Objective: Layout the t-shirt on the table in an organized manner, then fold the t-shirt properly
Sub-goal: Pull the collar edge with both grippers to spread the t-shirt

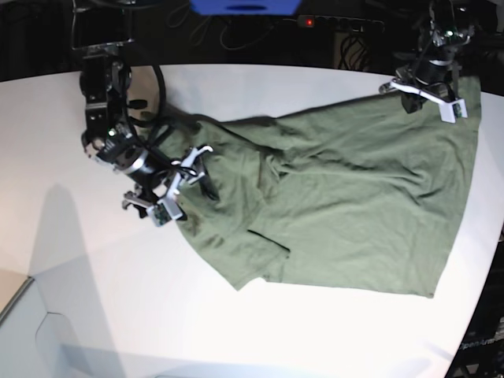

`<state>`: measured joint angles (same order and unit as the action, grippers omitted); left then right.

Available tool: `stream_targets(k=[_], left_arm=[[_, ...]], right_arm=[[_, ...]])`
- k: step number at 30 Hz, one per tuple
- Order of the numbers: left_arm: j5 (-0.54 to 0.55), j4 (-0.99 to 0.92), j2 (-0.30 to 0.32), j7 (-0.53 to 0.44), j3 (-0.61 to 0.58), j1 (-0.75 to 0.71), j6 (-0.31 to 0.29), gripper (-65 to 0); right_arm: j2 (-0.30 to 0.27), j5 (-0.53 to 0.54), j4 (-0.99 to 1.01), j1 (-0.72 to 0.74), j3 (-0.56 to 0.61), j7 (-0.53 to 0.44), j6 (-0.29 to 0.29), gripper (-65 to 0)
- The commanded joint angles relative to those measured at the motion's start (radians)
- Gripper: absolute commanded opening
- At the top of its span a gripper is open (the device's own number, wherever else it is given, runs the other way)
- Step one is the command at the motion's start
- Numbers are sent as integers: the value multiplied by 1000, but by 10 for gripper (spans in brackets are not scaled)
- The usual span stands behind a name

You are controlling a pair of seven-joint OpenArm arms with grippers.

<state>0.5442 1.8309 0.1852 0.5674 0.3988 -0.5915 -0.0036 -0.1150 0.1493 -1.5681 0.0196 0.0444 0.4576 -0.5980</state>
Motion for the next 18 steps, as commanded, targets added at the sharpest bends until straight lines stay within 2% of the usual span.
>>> stream_targets(k=[1, 8, 10, 11, 15, 18], left_arm=[[4, 14, 9, -20, 7, 6, -3, -645], [-5, 10, 10, -20, 7, 28, -3, -645], [-5, 10, 10, -20, 7, 31, -3, -645], [-5, 10, 10, -20, 7, 41, -3, -645], [-5, 10, 10, -20, 7, 51, -3, -645], [3, 10, 10, -20, 7, 48, -3, -645]], right_arm=[[-1, 13, 1, 33, -2, -29, -1, -219], [-4, 13, 64, 69, -2, -30, -1, -239], [-4, 13, 64, 69, -2, -30, -1, -306], [-4, 13, 64, 67, -2, -30, -1, -360], [-1, 13, 64, 55, -2, -23, -1, -650], [-4, 14, 21, 18, -7, -30, 0, -649]])
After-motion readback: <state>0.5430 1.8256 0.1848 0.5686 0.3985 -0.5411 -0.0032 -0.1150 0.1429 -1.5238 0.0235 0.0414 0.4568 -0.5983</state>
